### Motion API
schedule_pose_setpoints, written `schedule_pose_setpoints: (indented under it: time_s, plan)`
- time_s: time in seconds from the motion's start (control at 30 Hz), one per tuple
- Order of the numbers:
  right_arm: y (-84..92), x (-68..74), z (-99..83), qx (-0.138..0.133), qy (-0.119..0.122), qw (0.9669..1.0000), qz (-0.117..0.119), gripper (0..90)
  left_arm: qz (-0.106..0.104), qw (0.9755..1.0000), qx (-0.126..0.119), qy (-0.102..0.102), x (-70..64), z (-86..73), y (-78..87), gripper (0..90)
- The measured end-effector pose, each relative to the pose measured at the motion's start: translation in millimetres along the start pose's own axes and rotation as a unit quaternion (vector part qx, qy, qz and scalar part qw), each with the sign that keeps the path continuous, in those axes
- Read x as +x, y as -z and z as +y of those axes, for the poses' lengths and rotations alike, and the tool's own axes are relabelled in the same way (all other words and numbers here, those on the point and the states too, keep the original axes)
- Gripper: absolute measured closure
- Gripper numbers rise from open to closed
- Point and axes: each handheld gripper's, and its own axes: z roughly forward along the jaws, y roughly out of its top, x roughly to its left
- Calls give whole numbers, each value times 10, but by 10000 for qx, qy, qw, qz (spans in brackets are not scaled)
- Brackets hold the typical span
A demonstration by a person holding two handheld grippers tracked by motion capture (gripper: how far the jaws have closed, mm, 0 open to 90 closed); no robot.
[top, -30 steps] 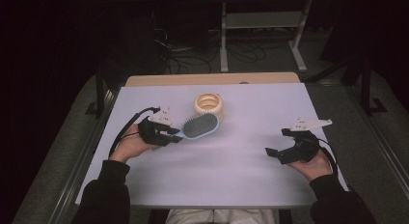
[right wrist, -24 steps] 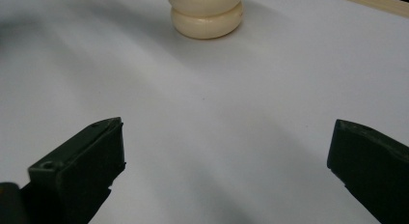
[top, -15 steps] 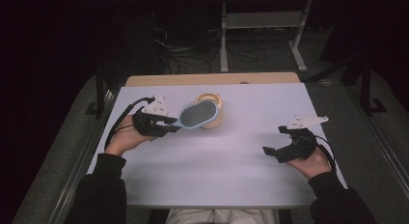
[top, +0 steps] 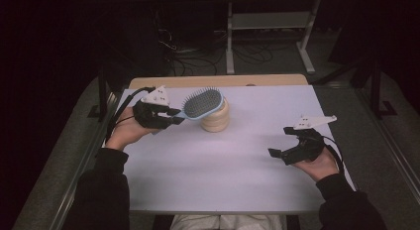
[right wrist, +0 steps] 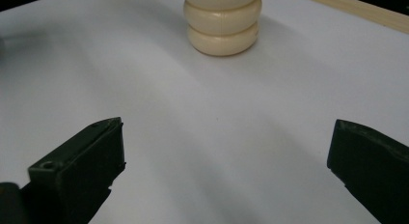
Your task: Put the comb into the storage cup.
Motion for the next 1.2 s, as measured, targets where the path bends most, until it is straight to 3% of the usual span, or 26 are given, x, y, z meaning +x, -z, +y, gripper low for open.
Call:
schedule_pose_setpoints:
  time_s: [0.3, 0.5, 0.87, 1.03, 1.2]
  plan:
    - [31, -27, 141, -155, -3, 9998, 84, 0, 61, 9999, 43, -81, 87, 199, -23, 703]
    - [-1, -49, 287, -116, 71, 9999, 94, 0, 133, 9998, -101, -82, 107, 305, -20, 703]
    - [-56, -25, 743, -97, 348, 9993, 82, 0, 281, 9994, -198, -58, 135, 435, -91, 703]
    - [-97, -15, 939, -248, 372, 9988, 183, 0, 386, 9991, -199, -5, 157, 438, -88, 703]
    - [-153, 4, 1132, -347, 441, 9982, 206, 0, 366, 9985, -386, 96, 153, 469, -92, 702]
